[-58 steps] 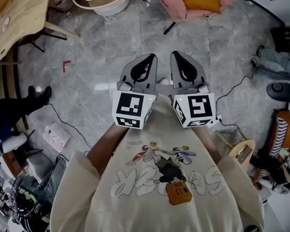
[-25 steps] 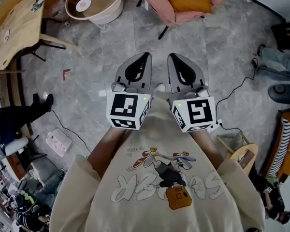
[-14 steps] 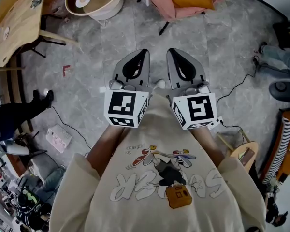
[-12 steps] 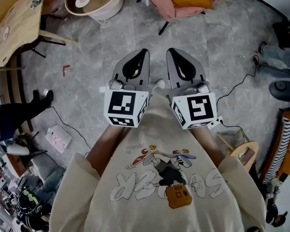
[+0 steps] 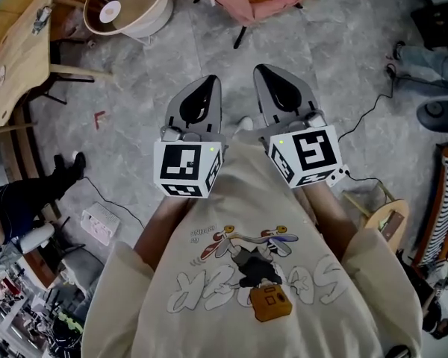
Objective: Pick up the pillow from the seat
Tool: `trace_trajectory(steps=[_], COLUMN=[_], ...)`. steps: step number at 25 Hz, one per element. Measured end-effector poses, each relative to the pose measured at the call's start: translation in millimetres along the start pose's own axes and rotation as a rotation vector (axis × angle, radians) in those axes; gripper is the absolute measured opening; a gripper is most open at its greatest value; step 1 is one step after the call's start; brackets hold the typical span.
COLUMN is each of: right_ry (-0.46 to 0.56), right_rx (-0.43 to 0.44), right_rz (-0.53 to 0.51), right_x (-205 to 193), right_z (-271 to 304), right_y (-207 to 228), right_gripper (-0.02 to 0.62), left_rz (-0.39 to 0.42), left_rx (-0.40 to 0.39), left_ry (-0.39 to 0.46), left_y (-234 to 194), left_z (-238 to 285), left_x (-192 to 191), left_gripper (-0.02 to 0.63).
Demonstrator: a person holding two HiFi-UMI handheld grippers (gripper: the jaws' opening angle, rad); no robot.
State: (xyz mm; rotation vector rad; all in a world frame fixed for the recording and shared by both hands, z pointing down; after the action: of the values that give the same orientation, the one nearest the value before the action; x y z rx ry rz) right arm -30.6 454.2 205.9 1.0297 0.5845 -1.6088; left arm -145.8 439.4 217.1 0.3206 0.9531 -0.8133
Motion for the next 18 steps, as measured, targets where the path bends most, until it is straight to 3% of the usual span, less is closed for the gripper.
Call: trace_trajectory(steps=[6,12,18], right_ry=[0.002,-0.026,-0.061], right_rx=[-0.034,-0.055,-0.078], right_rz=[0.047,0.061,0.084], right_x=[3.0,13.6,37.4], right_z=[11.5,43.9,88.5], right_y=[16.6,23.2,49.3], right_gripper=[0.02,0.02,0.02], left_rz=[-0.015,-0.04,-0.036], left_rx=[-0.018,-0.032,-0.087], left_ry=[-0.011,-0.022,-0.043], left_y=[-3.8,-34.5,-63.1], left_z=[16.6,40.1,88.9], left_x=[4.1,13.5,44.8], left_gripper=[0.004,0.004,0.004])
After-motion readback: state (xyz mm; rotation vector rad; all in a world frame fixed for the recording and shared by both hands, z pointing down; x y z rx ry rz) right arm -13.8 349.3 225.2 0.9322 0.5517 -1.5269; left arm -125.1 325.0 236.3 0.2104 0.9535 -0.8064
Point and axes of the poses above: the fingertips, and each gripper's own axes: z forward along the fingers, y to its right, x out of its top, the point moved 4 cm from there along -z, backward along the fingers, and after that the axes turned 15 degrees about -y, right-handed, at the moved point
